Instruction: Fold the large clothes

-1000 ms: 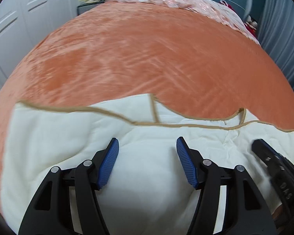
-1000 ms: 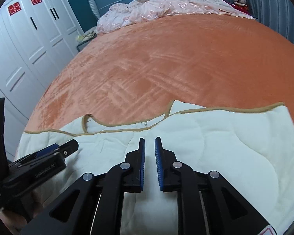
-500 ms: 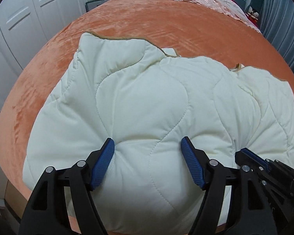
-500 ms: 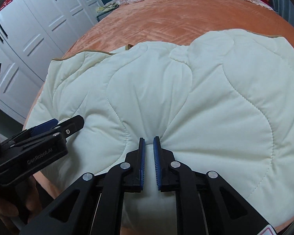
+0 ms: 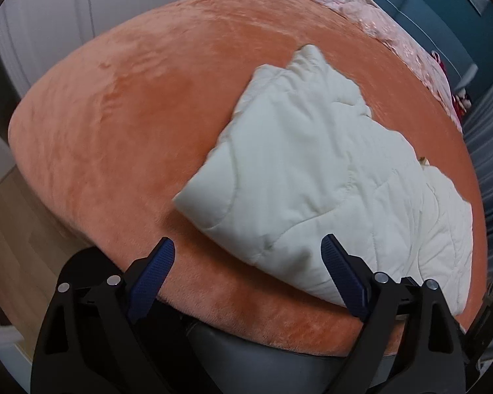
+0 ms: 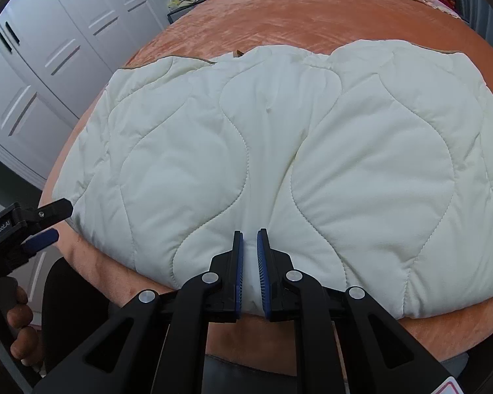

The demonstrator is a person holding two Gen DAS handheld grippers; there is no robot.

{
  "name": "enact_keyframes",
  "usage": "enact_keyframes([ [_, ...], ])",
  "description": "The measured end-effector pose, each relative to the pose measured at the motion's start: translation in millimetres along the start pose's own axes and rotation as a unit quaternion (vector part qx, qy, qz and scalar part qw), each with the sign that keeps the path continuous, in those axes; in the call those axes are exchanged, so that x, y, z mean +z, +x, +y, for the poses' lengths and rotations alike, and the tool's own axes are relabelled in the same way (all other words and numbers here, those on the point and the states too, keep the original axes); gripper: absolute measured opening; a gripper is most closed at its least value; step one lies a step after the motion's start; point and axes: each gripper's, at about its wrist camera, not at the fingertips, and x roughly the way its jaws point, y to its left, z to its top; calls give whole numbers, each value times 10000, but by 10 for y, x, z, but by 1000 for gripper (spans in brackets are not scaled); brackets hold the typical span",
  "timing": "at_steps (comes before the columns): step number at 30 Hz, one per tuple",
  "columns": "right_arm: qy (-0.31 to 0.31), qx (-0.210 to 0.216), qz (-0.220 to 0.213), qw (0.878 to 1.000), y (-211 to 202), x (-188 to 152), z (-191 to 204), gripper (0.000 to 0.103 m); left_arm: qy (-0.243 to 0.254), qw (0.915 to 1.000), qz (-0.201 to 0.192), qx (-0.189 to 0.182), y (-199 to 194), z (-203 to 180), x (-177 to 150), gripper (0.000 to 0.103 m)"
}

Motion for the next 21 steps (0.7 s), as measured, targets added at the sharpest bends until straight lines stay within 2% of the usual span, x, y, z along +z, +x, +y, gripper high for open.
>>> enact_keyframes([
  [4, -163, -93, 20, 9998, 76, 1, 13, 12, -944, 9932, 232, -644, 191, 302, 7, 88],
  [7, -182, -91, 31, 9998, 98, 7, 2, 12, -1258, 9865, 411, -963, 361, 338, 33, 88],
  [8, -188, -90, 40, 9998, 99, 8, 0, 12, -1320, 9845, 394, -1085, 376, 326, 43, 85],
  [11, -138, -15, 76, 9999, 95, 33, -20, 12, -1223, 9818, 447, -1382, 347, 171, 79, 54],
  [15, 316, 205, 98, 9992, -65, 59, -112, 11, -826, 9888, 139, -1234, 88, -8, 150, 25],
  [18, 294, 311, 132, 9990, -197, -14, -100, 11, -751, 9856, -50, -1511, -179, -37, 182, 18],
  [21, 88, 247, 243, 9994, -163, -107, -48, 11, -506, 9851, -185, -1631, -409, -147, 194, 15],
])
